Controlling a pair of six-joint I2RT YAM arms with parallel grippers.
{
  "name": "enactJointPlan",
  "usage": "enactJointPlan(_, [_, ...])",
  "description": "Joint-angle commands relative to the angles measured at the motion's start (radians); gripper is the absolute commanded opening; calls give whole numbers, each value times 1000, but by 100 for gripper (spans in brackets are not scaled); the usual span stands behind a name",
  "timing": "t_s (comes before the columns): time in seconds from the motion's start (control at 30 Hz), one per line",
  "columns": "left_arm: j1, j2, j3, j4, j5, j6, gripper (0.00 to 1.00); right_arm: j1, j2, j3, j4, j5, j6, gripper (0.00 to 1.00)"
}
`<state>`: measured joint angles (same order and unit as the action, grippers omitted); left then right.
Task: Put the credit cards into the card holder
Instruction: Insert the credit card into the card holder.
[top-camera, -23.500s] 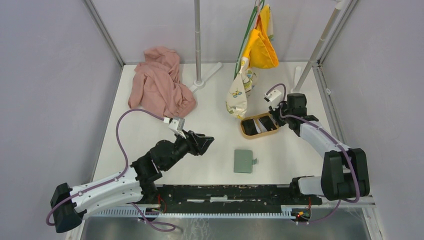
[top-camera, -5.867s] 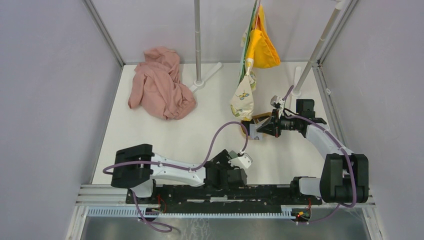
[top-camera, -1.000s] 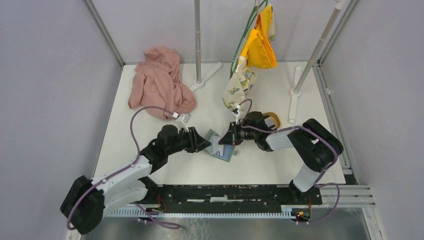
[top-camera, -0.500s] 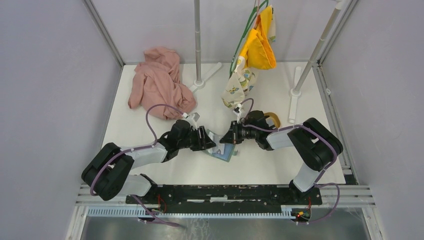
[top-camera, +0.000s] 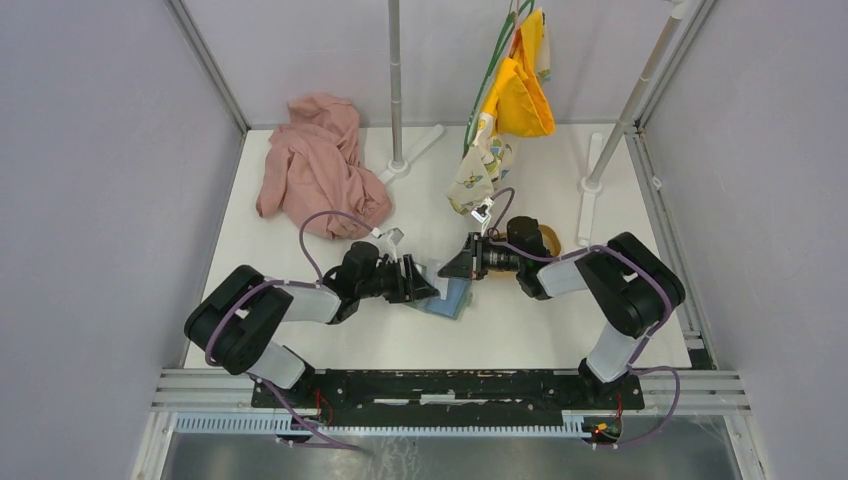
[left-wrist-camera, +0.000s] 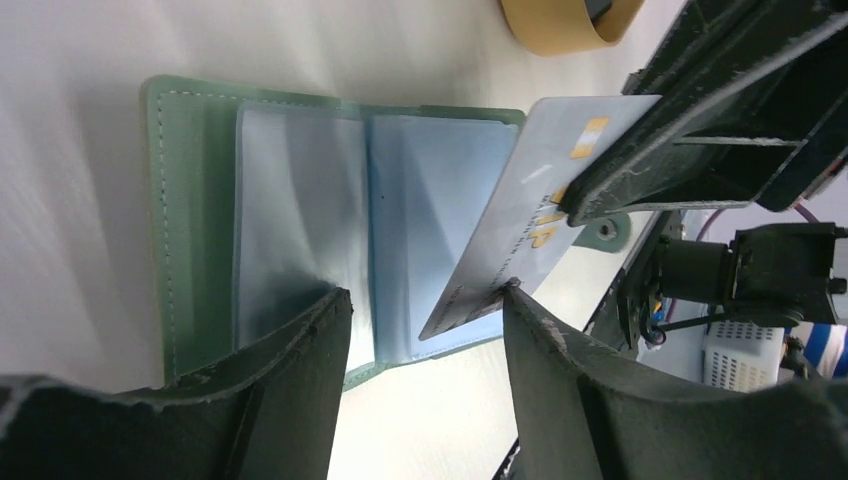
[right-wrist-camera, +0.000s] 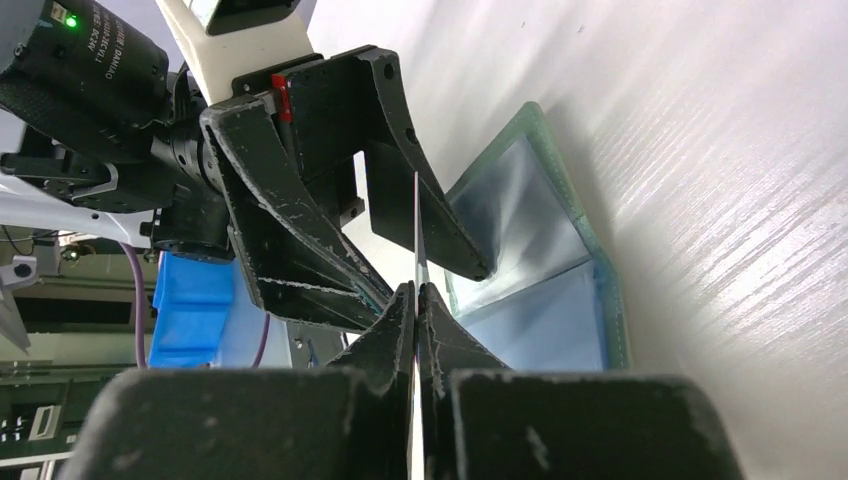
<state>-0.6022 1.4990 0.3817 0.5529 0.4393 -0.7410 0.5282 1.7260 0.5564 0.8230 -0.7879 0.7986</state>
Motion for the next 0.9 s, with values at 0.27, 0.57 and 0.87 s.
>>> enactJointPlan(0.27, [67,80,-8,259,176,-58,56,1,55,9,198,-146,67,0])
enactJointPlan(0.57, [110,286,-21,691,339,-270,27,3,100,28,192,-198,41,0])
enactJointPlan(0.87, [137,435,-45,985,382,-427,2,0,100,94,-37,-217,-155,15])
